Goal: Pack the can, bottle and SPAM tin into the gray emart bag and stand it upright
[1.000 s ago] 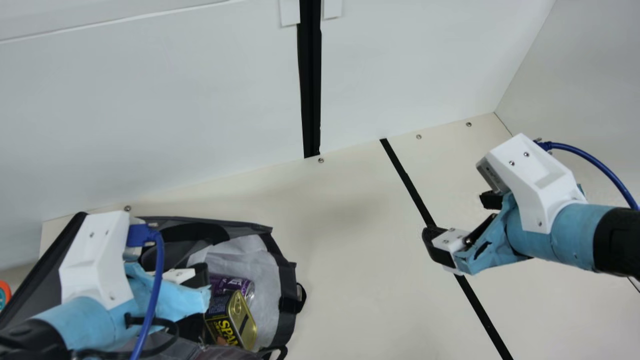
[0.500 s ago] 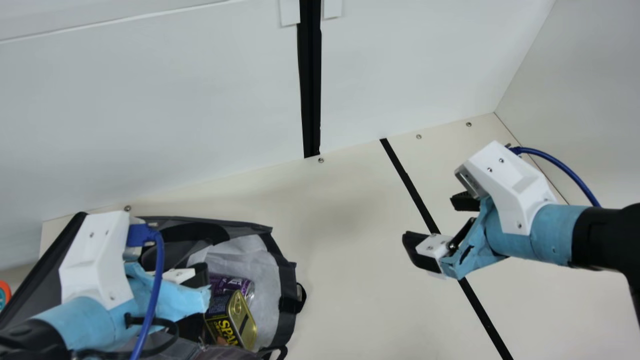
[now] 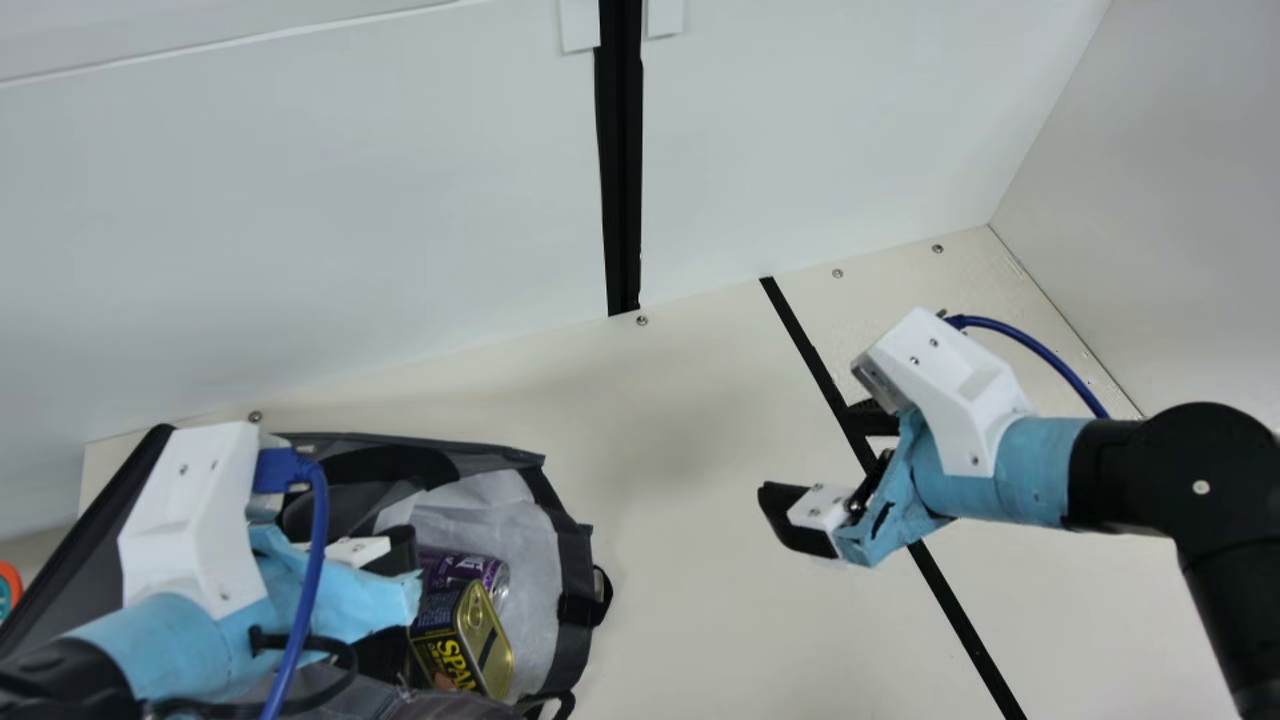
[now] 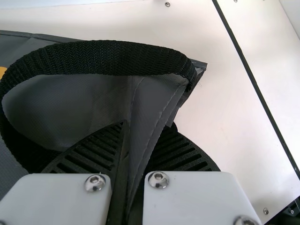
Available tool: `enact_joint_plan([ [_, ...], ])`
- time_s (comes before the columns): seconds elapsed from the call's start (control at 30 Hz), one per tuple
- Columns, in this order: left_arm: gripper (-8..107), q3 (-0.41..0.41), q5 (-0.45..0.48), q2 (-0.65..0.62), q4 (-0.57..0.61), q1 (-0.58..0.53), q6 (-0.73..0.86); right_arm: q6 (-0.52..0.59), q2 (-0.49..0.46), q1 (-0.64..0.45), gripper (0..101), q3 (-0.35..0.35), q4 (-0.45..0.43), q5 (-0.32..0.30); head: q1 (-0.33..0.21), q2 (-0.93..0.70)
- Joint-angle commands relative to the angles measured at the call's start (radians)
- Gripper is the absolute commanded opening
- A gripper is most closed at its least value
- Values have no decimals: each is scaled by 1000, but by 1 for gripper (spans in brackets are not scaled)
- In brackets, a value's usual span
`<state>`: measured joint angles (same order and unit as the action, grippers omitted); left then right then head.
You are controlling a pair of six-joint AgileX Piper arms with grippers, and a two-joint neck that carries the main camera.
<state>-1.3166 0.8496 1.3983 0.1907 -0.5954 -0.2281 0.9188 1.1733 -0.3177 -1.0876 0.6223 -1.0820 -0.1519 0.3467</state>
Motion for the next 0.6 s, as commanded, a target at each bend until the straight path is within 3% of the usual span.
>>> enact_joint_plan([
  [0.0,-8,0,0,0,0,0,0,14,7,9,95,9,12,4,-23,2],
  [0.57,-8,0,0,0,0,0,0,131,107,98,95,55,110,54,-23,2],
])
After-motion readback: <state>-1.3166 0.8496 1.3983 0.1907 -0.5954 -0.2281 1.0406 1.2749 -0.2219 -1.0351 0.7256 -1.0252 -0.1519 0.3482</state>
